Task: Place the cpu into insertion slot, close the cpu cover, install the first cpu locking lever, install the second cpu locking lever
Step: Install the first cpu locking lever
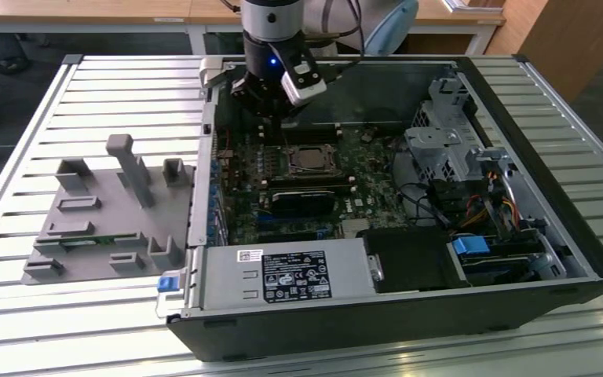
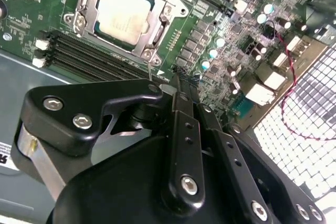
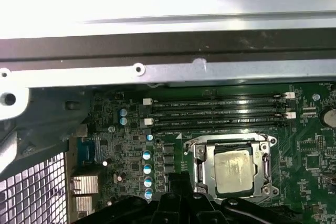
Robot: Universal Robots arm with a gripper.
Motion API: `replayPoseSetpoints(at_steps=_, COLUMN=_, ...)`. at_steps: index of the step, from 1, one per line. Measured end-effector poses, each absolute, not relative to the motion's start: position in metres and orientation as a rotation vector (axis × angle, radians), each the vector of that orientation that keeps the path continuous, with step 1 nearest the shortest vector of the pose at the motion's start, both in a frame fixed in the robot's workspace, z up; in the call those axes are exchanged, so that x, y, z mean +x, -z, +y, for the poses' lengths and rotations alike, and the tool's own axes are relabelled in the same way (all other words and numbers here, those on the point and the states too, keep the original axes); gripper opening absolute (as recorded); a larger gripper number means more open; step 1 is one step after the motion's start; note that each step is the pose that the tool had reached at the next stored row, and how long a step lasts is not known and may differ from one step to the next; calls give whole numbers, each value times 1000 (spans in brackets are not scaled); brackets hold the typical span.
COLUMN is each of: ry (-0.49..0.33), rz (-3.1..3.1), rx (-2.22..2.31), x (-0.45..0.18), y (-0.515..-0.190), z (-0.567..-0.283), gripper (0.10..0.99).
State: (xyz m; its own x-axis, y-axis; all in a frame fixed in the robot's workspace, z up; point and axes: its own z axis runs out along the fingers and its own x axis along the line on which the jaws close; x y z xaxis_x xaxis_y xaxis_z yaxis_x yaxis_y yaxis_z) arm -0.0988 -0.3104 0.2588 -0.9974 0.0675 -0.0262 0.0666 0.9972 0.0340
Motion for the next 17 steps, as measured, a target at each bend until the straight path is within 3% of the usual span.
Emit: replayPoseSetpoints(at_steps=17, ry=-52, rz=3112, rx=105, x=-103, y=-259, z=-296, gripper=106)
